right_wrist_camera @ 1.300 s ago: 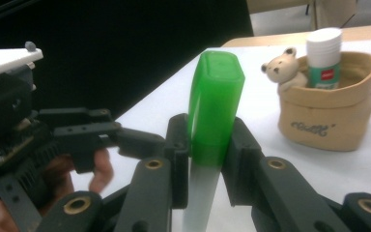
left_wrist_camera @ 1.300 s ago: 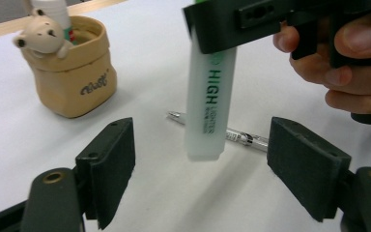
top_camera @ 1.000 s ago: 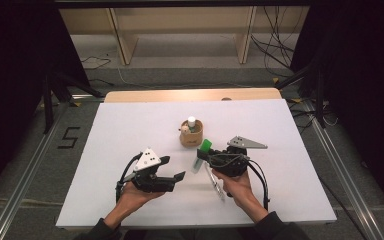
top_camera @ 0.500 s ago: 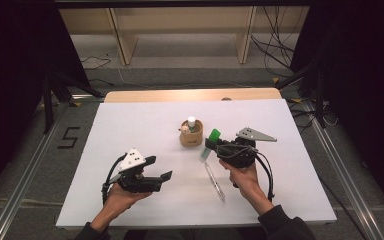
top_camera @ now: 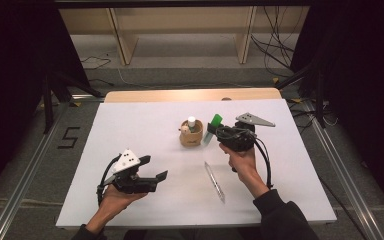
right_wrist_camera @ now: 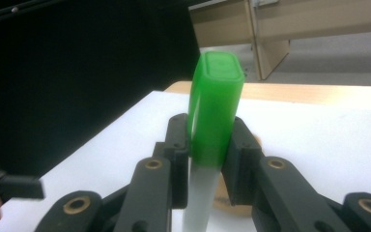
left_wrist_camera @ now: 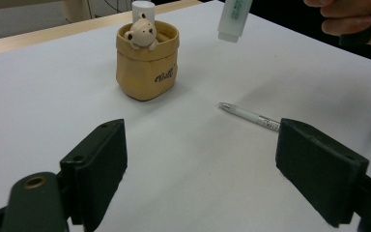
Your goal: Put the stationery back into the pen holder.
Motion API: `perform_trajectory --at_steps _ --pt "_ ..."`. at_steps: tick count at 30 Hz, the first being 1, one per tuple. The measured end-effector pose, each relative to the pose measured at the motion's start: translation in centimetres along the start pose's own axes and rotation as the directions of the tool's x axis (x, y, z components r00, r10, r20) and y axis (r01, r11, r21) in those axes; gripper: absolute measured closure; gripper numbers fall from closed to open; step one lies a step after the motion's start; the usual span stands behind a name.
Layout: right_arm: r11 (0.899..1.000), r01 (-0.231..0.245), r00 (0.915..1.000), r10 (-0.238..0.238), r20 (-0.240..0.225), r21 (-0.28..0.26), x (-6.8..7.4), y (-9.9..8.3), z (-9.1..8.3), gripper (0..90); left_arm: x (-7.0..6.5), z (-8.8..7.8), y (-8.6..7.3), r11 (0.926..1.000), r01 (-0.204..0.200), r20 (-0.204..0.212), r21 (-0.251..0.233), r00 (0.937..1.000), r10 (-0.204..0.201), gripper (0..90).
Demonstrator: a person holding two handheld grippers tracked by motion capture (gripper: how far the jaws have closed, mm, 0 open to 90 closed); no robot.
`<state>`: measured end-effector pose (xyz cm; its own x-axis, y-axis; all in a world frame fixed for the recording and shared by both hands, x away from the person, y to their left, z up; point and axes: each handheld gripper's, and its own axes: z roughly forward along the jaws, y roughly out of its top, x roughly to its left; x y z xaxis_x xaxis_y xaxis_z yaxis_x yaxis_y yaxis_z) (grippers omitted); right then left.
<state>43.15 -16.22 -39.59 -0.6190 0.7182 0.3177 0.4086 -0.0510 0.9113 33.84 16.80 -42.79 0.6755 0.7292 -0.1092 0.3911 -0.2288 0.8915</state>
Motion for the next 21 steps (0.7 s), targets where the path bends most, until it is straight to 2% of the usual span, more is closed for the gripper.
perform_trajectory --at_steps 12,21 --pt "1.0 -0.016 0.9988 0.016 0.045 0.002 -1.4 1.4 2.2 75.2 0.6 -0.6 -0.5 0.9999 0.011 -0.029 -0.007 0.9995 -0.011 17.9" --pt "0.999 -0.034 0.9971 0.035 0.068 -0.01 -2.3 2.4 3.2 75.2 0.7 -0.9 -0.7 0.9997 0.013 -0.023 -0.019 0.9997 -0.013 17.8"
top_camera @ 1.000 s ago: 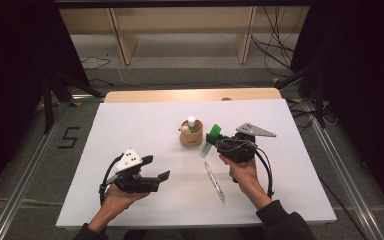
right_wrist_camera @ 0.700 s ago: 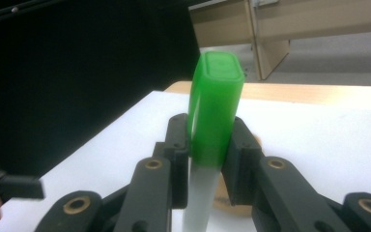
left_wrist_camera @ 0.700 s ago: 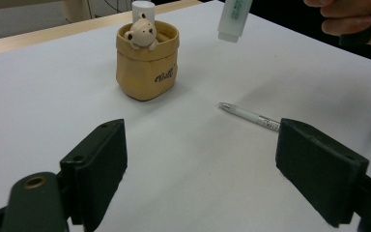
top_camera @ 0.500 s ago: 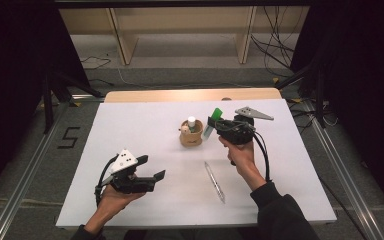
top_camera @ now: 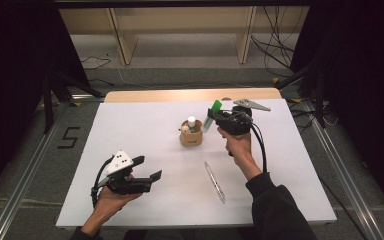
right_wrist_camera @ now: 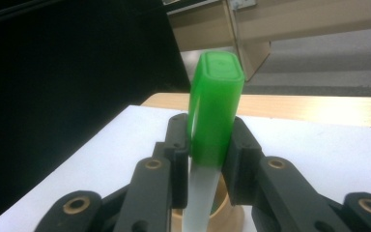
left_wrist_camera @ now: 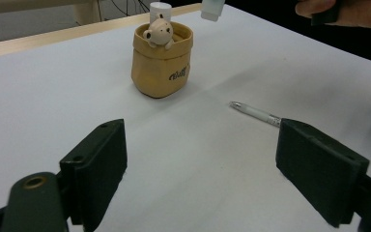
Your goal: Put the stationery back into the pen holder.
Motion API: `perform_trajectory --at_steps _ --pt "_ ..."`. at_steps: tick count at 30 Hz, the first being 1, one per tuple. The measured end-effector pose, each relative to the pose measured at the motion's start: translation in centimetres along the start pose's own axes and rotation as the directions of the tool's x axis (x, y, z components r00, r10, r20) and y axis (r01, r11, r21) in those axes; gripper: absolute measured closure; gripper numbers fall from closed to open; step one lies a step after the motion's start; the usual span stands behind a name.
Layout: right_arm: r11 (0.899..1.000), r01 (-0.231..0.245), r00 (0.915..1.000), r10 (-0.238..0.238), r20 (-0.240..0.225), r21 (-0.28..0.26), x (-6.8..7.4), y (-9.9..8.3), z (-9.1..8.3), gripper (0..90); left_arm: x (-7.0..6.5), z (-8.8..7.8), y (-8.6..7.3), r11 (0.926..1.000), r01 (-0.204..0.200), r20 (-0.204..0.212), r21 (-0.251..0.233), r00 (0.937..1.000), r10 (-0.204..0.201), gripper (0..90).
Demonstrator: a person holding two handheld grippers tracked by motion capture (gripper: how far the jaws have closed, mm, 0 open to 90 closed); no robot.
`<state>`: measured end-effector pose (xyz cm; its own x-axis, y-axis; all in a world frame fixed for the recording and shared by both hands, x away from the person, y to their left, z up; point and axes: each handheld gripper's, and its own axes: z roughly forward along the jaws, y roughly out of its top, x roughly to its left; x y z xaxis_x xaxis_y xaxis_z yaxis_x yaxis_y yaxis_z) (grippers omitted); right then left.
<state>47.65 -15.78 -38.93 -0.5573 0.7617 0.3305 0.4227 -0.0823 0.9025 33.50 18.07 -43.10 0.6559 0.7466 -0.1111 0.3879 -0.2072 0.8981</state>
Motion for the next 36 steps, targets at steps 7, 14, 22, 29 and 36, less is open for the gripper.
perform_trajectory --at_steps 7,14,22,29,36 --pt "1.0 -0.007 0.9996 0.007 0.026 0.003 -0.3 0.5 1.2 75.2 0.1 0.2 -0.2 1.0 -0.003 0.0 -0.005 1.0 0.003 17.0" --pt "1.0 -0.012 0.9992 0.011 0.039 0.014 -0.2 0.7 2.4 75.2 0.0 0.1 -0.1 0.9999 -0.006 -0.001 -0.011 1.0 0.006 16.6" --pt "1.0 -0.001 0.9985 0.0 0.054 0.026 -0.1 1.0 3.2 75.2 -0.1 0.1 -0.1 0.9999 -0.012 0.0 -0.009 0.9999 0.012 16.6" --pt "1.0 0.002 0.9976 -0.004 0.069 0.03 -0.1 1.1 3.7 75.2 -0.1 0.1 0.0 0.9999 -0.014 0.001 -0.011 0.9999 0.014 16.6" --pt "0.999 -0.002 0.9964 -0.002 0.085 0.048 -0.4 0.9 4.5 75.2 -0.1 0.1 0.0 0.9998 -0.009 -0.001 -0.02 1.0 0.009 16.6"
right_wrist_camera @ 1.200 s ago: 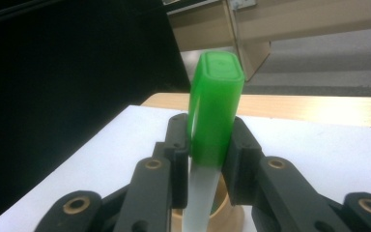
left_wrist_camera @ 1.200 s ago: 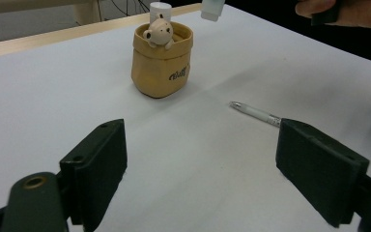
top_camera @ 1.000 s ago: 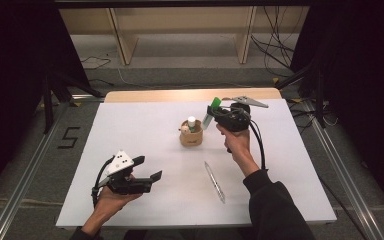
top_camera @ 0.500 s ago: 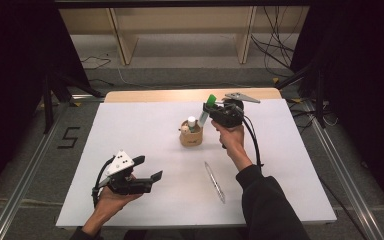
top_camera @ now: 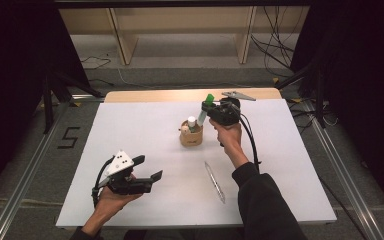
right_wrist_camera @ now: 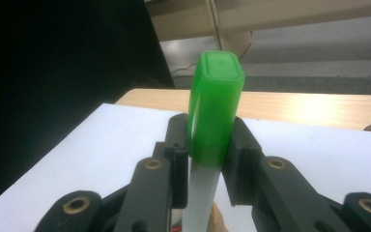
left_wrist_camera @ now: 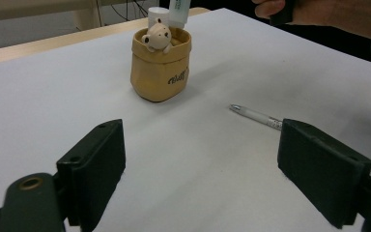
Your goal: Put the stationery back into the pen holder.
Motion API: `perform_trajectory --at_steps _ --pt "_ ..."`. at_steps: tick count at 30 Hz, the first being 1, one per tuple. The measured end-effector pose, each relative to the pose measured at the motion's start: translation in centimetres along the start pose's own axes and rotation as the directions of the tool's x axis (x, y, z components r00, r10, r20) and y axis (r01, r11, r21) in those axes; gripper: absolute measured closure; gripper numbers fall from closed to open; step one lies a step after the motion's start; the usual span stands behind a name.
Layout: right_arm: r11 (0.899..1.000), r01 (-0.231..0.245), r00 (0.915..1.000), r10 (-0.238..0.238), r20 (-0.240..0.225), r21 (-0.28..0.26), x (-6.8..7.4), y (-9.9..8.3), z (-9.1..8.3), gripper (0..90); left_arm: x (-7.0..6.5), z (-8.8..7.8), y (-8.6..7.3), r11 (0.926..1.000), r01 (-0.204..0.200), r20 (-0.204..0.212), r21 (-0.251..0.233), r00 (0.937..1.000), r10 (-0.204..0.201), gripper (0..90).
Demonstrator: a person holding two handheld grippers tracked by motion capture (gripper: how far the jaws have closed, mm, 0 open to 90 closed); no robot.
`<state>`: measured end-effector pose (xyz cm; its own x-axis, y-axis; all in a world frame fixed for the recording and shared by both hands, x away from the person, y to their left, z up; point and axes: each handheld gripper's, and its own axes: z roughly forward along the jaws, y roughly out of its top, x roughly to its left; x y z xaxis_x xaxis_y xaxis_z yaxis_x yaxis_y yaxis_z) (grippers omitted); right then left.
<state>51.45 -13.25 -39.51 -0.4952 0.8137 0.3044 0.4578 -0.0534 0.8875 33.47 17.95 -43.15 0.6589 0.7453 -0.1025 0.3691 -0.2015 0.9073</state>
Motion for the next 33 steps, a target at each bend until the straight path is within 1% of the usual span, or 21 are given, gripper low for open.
perform_trajectory --at_steps 7,11,16,20,23,33 --pt "1.0 -0.003 0.9999 0.002 0.014 0.024 -0.3 -0.2 0.8 75.2 0.0 0.0 0.0 1.0 -0.001 -0.001 0.0 1.0 0.001 16.6" --pt "0.999 0.007 0.9998 -0.008 0.016 0.038 -0.1 -0.4 1.2 75.1 0.0 0.0 0.0 1.0 -0.004 0.001 0.005 1.0 0.004 16.6" --pt "0.999 0.001 0.9997 -0.002 0.023 0.053 -0.1 -0.7 1.7 75.0 0.0 0.0 0.0 1.0 0.0 0.001 -0.001 1.0 0.0 16.6" --pt "0.998 0.009 0.9995 -0.011 0.03 0.069 -0.1 -1.0 2.1 75.0 0.0 0.0 0.0 1.0 0.0 0.001 0.001 1.0 0.0 16.6" --pt "0.997 0.004 0.9995 -0.007 0.032 0.08 -0.1 -1.2 2.3 74.9 0.0 0.0 0.0 1.0 0.0 0.002 0.001 1.0 0.0 16.6" --pt "0.994 0.019 0.9991 -0.023 0.036 0.106 0.0 -1.6 2.9 74.8 0.0 0.0 0.0 1.0 -0.002 0.003 0.005 1.0 0.002 16.6"
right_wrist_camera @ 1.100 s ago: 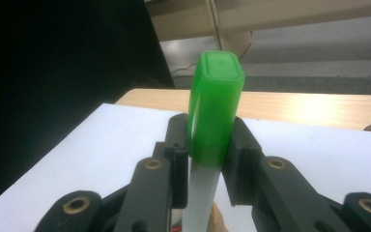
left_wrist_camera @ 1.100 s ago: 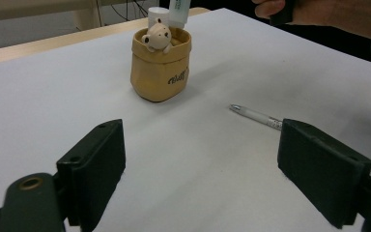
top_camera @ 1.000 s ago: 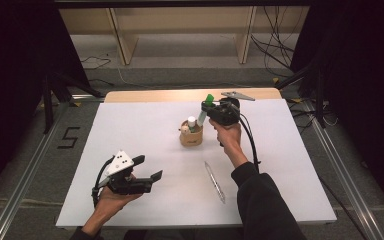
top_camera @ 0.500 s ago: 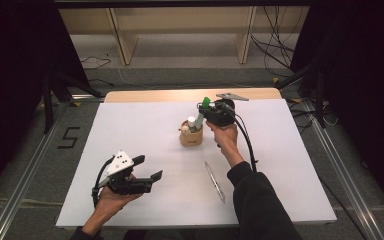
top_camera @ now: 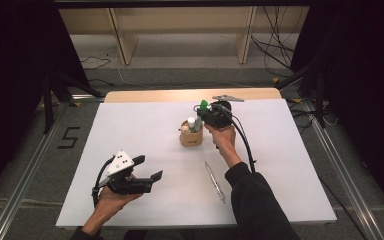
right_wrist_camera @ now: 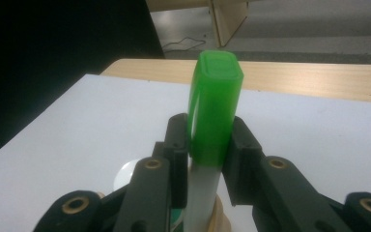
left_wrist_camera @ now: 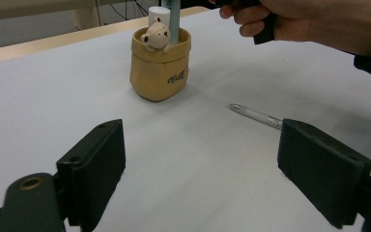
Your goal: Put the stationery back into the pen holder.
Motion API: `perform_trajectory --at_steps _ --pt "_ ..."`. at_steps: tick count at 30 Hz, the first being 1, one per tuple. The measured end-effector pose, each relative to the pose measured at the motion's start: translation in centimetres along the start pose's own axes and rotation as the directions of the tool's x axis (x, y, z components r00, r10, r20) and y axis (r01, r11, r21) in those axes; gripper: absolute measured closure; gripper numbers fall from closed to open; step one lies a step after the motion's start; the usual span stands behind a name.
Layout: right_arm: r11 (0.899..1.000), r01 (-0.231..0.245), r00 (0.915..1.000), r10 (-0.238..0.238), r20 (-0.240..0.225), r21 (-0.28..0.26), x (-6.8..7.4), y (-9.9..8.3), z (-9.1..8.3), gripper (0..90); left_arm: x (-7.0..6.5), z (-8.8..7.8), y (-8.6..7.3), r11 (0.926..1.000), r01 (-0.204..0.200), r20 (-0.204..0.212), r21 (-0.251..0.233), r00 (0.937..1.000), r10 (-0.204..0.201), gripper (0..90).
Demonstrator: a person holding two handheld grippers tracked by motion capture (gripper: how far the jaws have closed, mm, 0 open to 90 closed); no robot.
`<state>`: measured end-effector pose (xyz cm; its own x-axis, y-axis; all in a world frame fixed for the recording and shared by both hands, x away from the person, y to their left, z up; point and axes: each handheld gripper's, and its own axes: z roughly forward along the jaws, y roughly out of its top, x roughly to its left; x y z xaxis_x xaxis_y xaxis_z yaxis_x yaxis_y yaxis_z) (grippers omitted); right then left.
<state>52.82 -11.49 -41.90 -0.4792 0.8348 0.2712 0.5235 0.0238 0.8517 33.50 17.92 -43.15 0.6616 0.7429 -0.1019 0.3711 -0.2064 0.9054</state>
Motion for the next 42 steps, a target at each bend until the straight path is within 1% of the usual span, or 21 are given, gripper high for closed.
perform_trajectory --at_steps 15,16,17,19,20,21,23,25,28,29,31,34,37,39,42 --pt "1.0 0.012 0.9999 -0.012 0.005 0.02 0.3 -0.3 0.6 74.0 0.0 0.0 0.0 1.0 0.002 0.001 -0.002 1.0 -0.002 16.6" --pt "1.0 0.01 0.9999 -0.011 0.002 0.02 0.3 -0.3 0.6 70.5 0.0 0.0 0.0 1.0 0.001 0.0 -0.003 1.0 -0.001 16.6" --pt "1.0 0.006 1.0 -0.006 -0.004 0.02 0.3 -0.3 0.6 65.0 0.0 0.0 0.0 1.0 0.0 0.0 -0.003 1.0 0.0 16.6" --pt "1.0 -0.002 0.9997 0.002 -0.023 0.022 0.3 -0.1 0.6 60.8 0.0 0.0 0.1 1.0 0.0 0.001 -0.003 1.0 0.0 16.6" --pt "1.0 0.002 0.9997 -0.002 -0.025 0.014 0.3 0.0 0.4 59.0 0.0 0.0 0.1 1.0 0.001 0.001 -0.003 1.0 -0.001 16.6" --pt "1.0 0.006 0.9997 -0.006 -0.024 0.007 0.4 0.1 0.3 55.8 0.0 0.0 0.0 1.0 0.003 0.001 -0.001 1.0 -0.003 16.6" --pt "1.0 0.003 0.9994 -0.003 -0.035 0.0 0.4 0.4 0.1 49.1 0.0 0.0 0.0 1.0 0.001 0.0 0.002 1.0 -0.001 16.6" --pt "1.0 -0.001 0.9987 0.001 -0.05 -0.008 0.4 0.8 -0.3 46.4 0.0 0.0 0.0 1.0 0.002 0.0 0.001 1.0 -0.002 16.6" --pt "0.999 0.015 0.9986 -0.016 -0.051 -0.032 0.5 1.1 -1.1 40.2 0.0 0.0 0.0 1.0 0.001 -0.001 0.001 1.0 -0.001 16.6" --pt "0.999 0.024 0.998 -0.026 -0.057 -0.033 0.5 1.2 -1.4 39.1 0.0 0.0 0.0 1.0 0.0 -0.001 0.002 1.0 0.0 16.6" --pt "0.999 0.04 0.9971 -0.042 -0.063 -0.025 0.4 1.3 -1.9 36.8 0.0 0.0 0.0 1.0 0.0 -0.003 0.002 1.0 0.0 16.6" --pt "0.998 0.059 0.9959 -0.058 -0.069 0.005 0.4 1.3 -2.6 33.2 0.0 0.0 0.0 1.0 0.001 -0.003 0.0 1.0 -0.001 16.6" --pt "0.994 0.102 0.9923 -0.101 -0.072 0.023 0.4 1.2 -3.5 30.7 0.1 0.0 0.0 1.0 0.004 -0.003 -0.001 1.0 -0.004 16.6" --pt "0.993 0.107 0.9899 -0.103 -0.097 0.038 0.4 1.0 -4.2 29.7 0.1 -0.1 0.0 1.0 0.005 -0.004 -0.002 1.0 -0.005 16.6" --pt "0.99 0.114 0.9877 -0.105 -0.116 0.078 0.5 0.5 -5.2 28.4 0.2 -0.1 0.0 1.0 0.005 -0.004 -0.003 1.0 -0.005 16.6"
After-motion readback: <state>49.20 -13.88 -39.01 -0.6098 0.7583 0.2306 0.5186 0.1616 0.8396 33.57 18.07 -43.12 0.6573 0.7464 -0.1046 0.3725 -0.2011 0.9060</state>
